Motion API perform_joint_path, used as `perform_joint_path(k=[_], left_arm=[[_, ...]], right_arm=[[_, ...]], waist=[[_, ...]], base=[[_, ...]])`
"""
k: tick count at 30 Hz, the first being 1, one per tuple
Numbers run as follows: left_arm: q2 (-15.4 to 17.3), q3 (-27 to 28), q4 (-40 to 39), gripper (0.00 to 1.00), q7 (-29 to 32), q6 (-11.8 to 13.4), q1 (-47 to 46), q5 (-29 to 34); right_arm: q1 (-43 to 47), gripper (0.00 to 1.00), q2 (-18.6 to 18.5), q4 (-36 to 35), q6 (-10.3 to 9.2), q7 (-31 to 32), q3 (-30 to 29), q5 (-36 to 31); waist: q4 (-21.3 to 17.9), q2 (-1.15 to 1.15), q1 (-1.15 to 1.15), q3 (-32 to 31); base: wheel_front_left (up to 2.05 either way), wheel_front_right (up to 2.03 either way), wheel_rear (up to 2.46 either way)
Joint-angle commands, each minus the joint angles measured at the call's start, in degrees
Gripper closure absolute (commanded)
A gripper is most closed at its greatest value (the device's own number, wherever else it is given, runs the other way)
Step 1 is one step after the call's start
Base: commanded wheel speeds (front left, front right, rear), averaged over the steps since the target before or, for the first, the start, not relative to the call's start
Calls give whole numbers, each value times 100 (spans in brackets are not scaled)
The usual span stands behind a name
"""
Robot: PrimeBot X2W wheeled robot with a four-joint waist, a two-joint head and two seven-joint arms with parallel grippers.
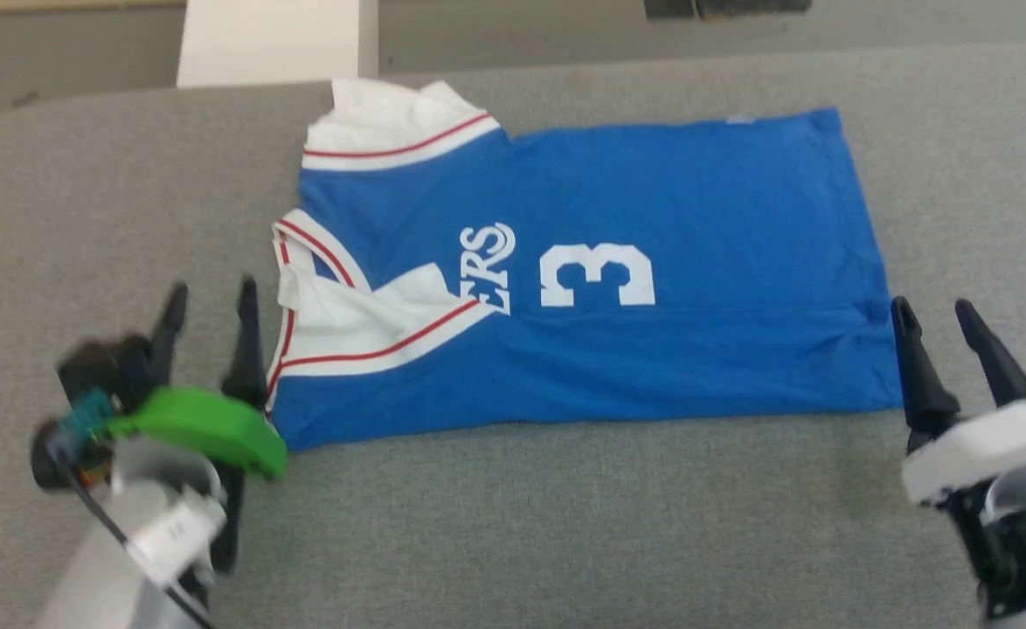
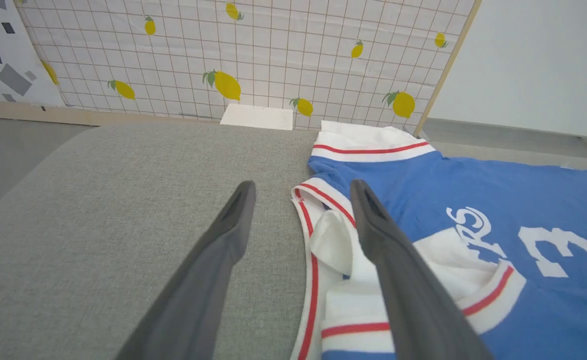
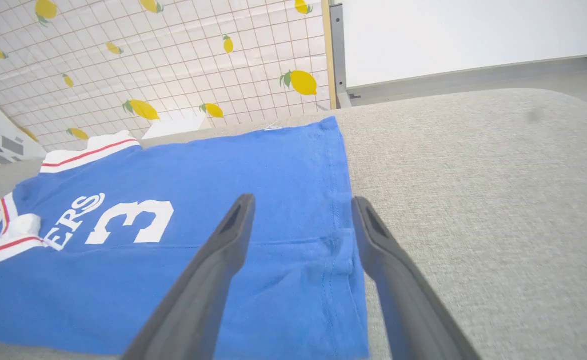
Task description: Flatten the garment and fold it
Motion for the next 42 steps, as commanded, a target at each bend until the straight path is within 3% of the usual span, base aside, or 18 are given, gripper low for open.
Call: perform_joint_path(k=[1,7,15,20,25,30,31,32,42], left_arm=[[-59,-13,-64,0,-105,69,228,98],[-223,-62,-206,0,-269,345,895,230],[-251,-198,57,0,207,561,1174,171],[-255,-296,460,0,995,710,962,56],[-232,-314,698,0,1923,1020,743,-82],[-189,-352,739,0,2735,1081,585,-308],[-174,-378,720,63,2867,1082,582,-333],[-156,-397,681,100,2999,1059,585,-376],[-90,-468,316,100,3243,975,709,-506]], right_arm=[[175,0,135,-60,-9,-289,-10,-78],[782,0,601,-183,-9,-1137,-69,-327],[1139,0,771,-290,-9,-1424,14,-612],[1157,0,789,-349,-9,-1458,139,-830],[1125,0,768,-458,-9,-1381,247,-1023],[1073,0,683,-505,-9,-1295,367,-1178],[1072,0,674,-511,-9,-1286,380,-1196],[1076,0,673,-519,-9,-1281,384,-1204],[963,0,618,-437,-9,-1113,262,-1269]], waist=[[31,29,0,-395],[-34,29,0,-708],[-161,29,0,-797],[-272,29,0,-719],[-377,29,0,-630],[-458,29,0,-547],[-468,29,0,-539],[-481,29,0,-529],[-438,29,0,-487]], base=[[0,0,0],[0,0,0],[0,0,0],[0,0,0],[0,0,0],[0,0,0],[0,0,0],[0,0,0],[0,0,0]])
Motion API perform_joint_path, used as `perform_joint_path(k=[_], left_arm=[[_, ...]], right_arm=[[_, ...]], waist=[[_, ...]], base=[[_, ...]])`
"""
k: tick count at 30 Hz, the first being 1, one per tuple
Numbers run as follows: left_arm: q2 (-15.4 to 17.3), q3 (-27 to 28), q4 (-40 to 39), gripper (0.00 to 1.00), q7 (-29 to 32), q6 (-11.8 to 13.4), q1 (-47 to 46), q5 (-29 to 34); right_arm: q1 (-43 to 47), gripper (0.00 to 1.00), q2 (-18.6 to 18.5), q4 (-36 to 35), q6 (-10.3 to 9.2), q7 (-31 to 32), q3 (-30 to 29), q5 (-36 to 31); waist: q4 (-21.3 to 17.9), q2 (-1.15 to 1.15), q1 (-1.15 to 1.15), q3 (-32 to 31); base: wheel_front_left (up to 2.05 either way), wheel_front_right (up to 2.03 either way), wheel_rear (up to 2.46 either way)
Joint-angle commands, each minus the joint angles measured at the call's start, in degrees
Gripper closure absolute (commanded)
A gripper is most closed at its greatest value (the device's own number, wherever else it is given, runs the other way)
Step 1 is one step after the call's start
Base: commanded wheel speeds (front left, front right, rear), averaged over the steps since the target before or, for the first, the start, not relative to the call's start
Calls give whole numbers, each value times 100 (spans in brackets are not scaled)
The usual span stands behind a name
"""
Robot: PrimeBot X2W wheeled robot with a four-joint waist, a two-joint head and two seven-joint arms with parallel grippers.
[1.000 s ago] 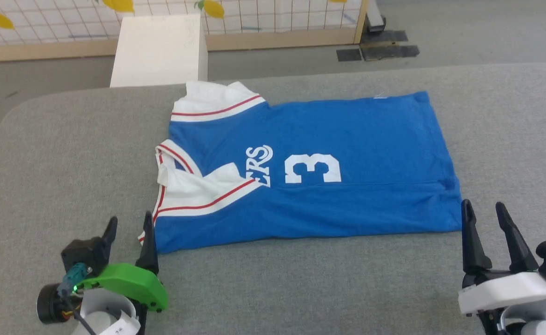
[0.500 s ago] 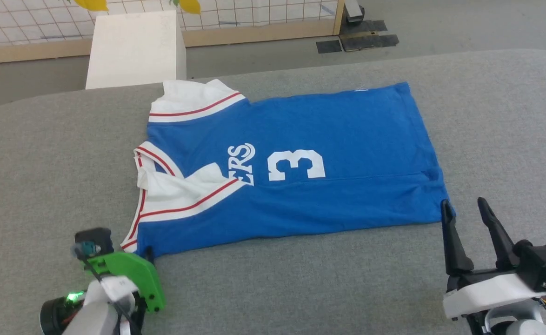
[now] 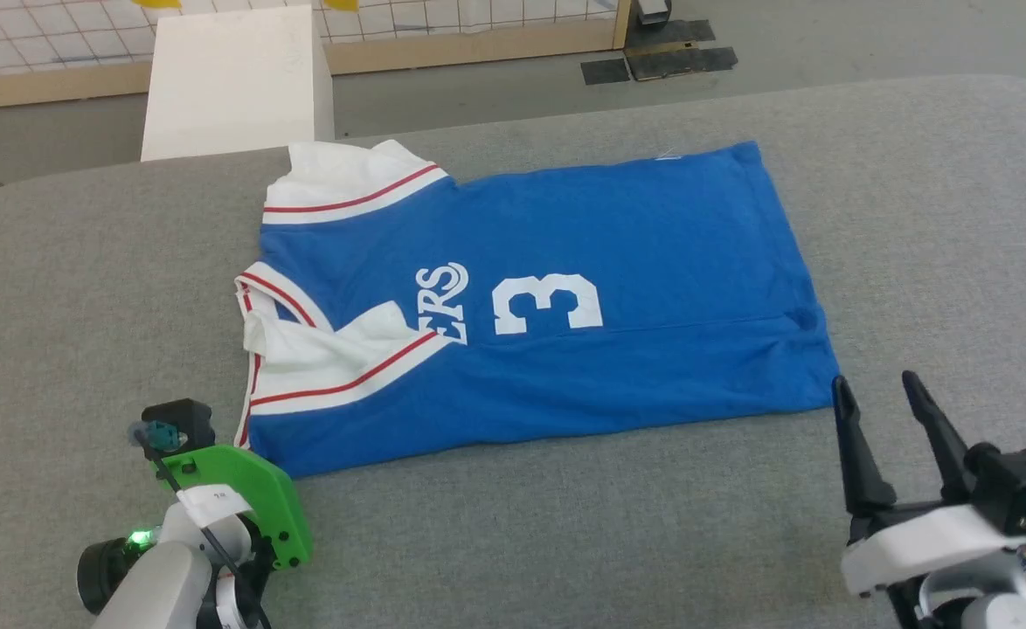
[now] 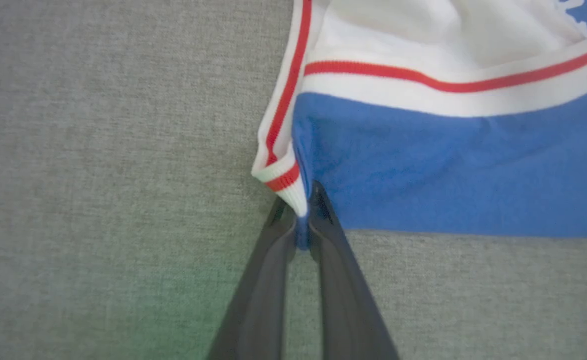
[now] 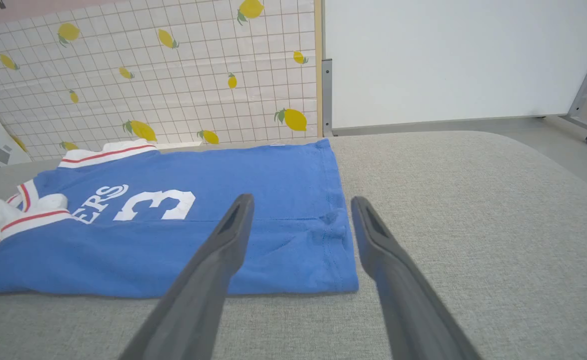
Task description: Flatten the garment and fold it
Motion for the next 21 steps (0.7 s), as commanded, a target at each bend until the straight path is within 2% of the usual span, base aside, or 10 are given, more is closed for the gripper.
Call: perform_joint_path(k=[1,6,8,12,18,21], left_arm=[[-33,-72,7,100,64,-33,136,-38],[-43,-138,-93,100,47,-91,77,-21],[-56,-183,-132,100,56,-127,22,-16],[-69,-220,-152,100,26,-175,-50,-6],[-103,-270,-157,100,-33,-237,-159,6],[-109,-292,-157,100,-53,-265,-193,8]], right_arm=[[-169,0,-51,45,-9,76,-52,-57],[-702,0,-165,543,-9,1046,-417,-84],[-1089,0,-178,987,-9,2025,-715,-27],[-1552,0,-234,1437,-9,3247,-984,-10],[-2002,0,-303,1850,-9,4564,-1171,-16],[-2107,0,-311,1911,-9,5027,-1155,-18]], waist=[[40,29,0,24],[170,29,0,118],[269,29,0,182],[407,29,0,284],[576,29,0,435],[625,29,0,490]], base=[[0,0,0],[0,0,0],[0,0,0],[0,0,0],[0,0,0],[0,0,0]])
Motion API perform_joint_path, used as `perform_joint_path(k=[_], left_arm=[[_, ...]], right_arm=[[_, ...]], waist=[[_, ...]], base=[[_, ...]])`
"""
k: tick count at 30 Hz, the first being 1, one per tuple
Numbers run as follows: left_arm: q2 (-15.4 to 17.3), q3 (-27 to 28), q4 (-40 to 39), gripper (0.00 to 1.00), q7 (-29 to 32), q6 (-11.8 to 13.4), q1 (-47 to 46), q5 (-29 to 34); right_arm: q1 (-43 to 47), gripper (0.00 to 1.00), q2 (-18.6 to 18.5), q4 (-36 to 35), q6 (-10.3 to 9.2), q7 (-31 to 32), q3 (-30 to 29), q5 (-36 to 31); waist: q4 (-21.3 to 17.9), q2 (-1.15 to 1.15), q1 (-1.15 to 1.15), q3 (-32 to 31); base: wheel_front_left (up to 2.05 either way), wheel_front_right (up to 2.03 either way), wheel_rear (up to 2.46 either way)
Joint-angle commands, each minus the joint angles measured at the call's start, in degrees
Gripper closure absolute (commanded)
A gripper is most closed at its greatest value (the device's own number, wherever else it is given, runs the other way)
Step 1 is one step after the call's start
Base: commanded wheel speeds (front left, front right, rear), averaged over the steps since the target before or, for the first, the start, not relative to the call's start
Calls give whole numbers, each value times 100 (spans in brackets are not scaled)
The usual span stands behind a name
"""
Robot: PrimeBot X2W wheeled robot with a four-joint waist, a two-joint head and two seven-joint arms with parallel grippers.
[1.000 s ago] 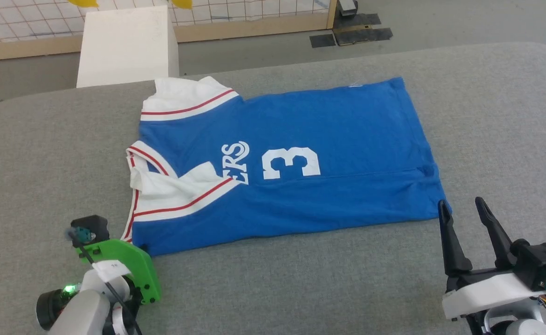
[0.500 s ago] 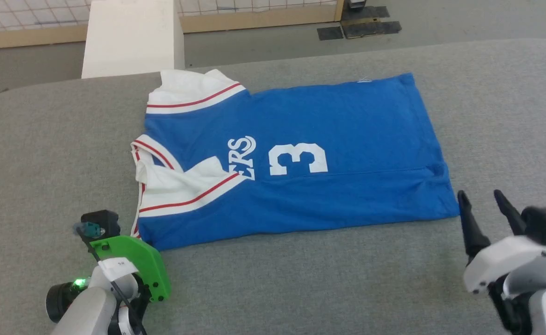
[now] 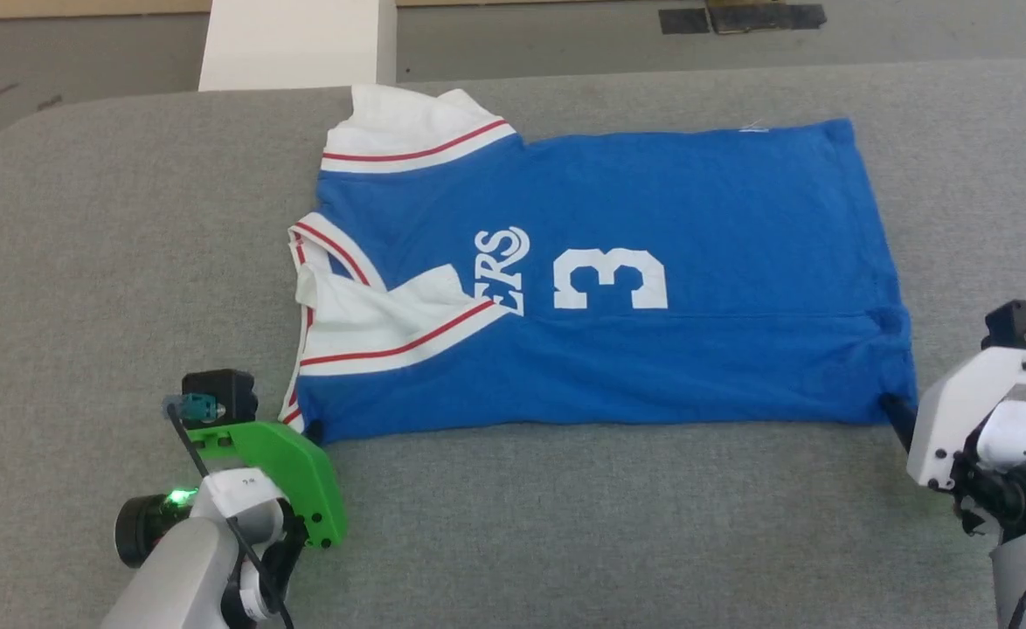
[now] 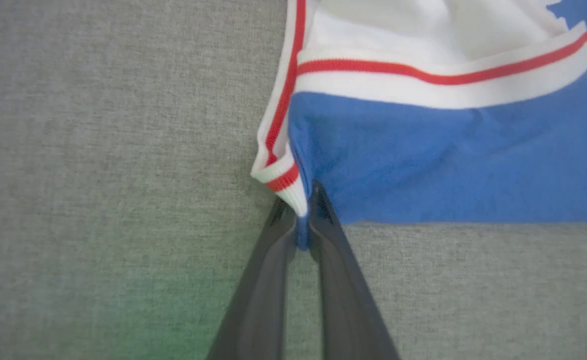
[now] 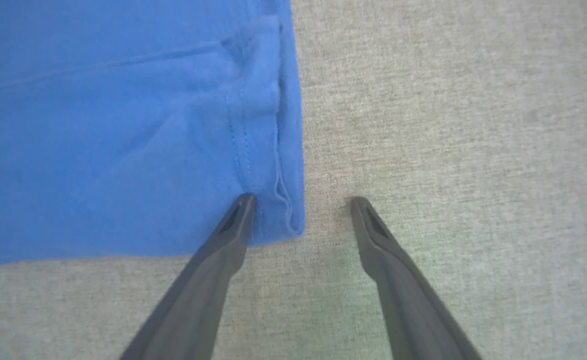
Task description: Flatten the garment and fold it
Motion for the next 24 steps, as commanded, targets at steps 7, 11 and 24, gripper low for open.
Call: perform_joint_path(k=[7,11,24], left_arm=[[-1,-81,92,100,19,-58,-5,3],[10,-93,54,100,-166,-105,-26,62],[263,193,-750,100,-1419,275,807,458]], right_arm=[[-129,92,24,103,-9,1082,161,177],[-54,100,-36,-227,-9,867,243,260],[1130,100,-250,-1203,-9,-1461,587,808]], waist=[[97,29,0,107],[106,29,0,66],[39,29,0,-536]], base=[[0,0,0],[0,0,0],[0,0,0]])
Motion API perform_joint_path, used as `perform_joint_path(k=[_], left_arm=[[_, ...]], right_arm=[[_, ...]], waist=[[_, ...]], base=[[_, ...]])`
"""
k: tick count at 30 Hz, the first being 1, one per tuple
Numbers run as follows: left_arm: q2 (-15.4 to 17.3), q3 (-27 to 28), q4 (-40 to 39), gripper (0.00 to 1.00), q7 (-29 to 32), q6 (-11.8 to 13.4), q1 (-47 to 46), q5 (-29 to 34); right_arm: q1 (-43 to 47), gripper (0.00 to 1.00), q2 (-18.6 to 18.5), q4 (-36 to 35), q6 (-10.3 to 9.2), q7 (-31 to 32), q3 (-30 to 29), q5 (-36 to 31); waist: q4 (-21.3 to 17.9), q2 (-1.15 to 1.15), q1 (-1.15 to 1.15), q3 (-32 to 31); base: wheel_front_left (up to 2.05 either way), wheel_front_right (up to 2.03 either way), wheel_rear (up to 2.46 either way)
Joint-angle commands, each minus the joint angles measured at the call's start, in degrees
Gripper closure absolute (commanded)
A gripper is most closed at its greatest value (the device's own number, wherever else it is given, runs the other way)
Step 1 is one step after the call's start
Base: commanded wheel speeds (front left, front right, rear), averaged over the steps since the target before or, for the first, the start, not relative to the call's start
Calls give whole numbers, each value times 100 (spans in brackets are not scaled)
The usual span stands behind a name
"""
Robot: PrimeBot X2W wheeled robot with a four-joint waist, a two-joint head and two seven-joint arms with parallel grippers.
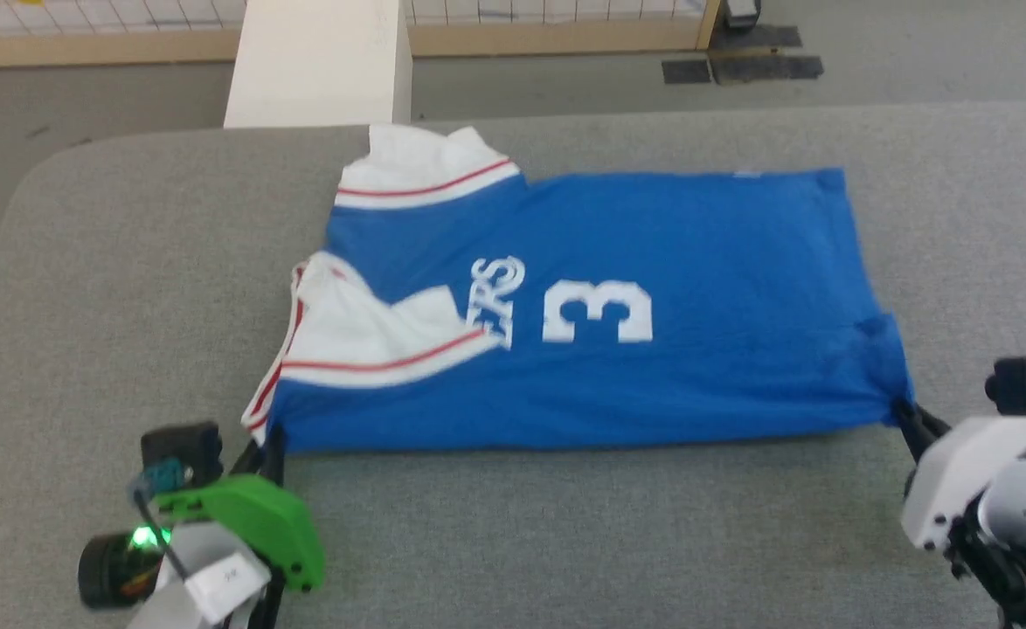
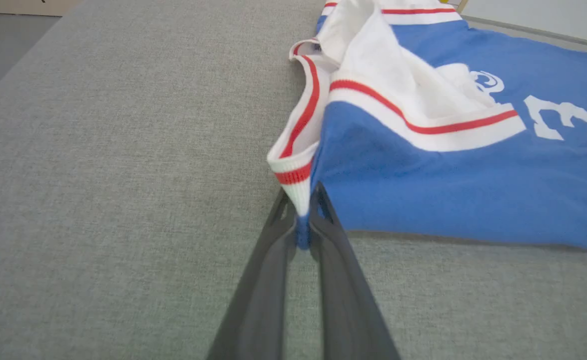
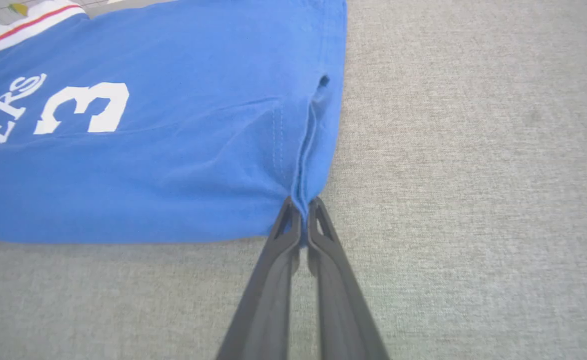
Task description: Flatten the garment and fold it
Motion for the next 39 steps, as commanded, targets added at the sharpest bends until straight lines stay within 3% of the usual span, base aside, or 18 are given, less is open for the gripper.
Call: perform_joint_path(k=[1,6,11,17,27,28,29,30,31,39], left_arm=[[124,31,-143,100,57,110,233,55],[373,-79,-746,100,632,375,949,1],[490,-208,-988,100,1154,470,1356,-164],[444,-474,-670,100,1431,224,1295,-280],[192,-626,118,100,1281,-169,951,-419],[170,-594,135,67,1203,-165,947,-429],[146,-555,136,13,1094,-169,949,-437],[125,-505,111,0,983,-157,960,-448],[120,-474,78,0,887,-154,972,-440],[238,-131,-393,0,-375,-120,903,-34]], right_arm=[[182,100,-61,-103,-9,-69,-20,64],[815,100,-95,-428,-9,159,-263,25],[1298,100,44,-528,-9,593,-500,-63],[1425,100,217,-169,-9,707,-451,-157],[1257,100,372,352,-9,361,-405,-157],[1258,99,376,332,-9,287,-412,-144],[1272,58,385,287,-9,170,-417,-111],[1293,9,397,221,-9,25,-421,-62],[1319,0,404,157,-9,-103,-426,-33],[1553,0,229,-716,-9,-1952,17,-111]], waist=[[-30,29,0,-177],[-5,29,0,-308],[39,29,0,-296],[50,29,0,-106],[3,29,0,11],[-2,29,0,-13],[-4,29,0,-50],[-5,29,0,-97],[-5,29,0,-130],[-108,29,0,-388]], base=[[0,0,0],[0,0,0],[0,0,0],[0,0,0],[0,0,0],[0,0,0],[0,0,0],[0,0,0],[0,0,0],[0,0,0]])
